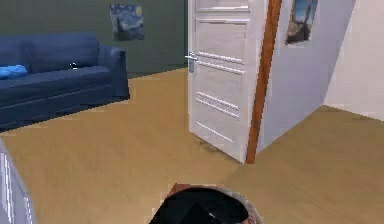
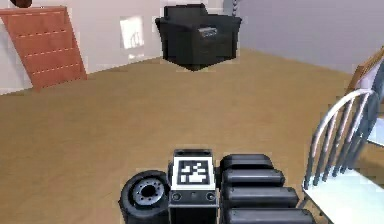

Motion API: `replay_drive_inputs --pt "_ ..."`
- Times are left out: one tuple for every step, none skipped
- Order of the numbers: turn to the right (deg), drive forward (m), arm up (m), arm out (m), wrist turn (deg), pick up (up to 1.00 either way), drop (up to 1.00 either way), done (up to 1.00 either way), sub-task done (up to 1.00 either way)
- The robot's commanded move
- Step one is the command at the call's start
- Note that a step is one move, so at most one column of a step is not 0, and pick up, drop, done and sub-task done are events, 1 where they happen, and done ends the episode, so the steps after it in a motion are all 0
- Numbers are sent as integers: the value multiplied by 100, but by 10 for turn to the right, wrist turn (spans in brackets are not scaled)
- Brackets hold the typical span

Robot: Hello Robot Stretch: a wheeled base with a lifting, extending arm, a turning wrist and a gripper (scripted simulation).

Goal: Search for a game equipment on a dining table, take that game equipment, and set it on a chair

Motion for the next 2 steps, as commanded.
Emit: replay_drive_inputs --pt "-360 0 0 0 0 0 0 0 0" --pt "-450 0 0 0 0 0 0 0 0"
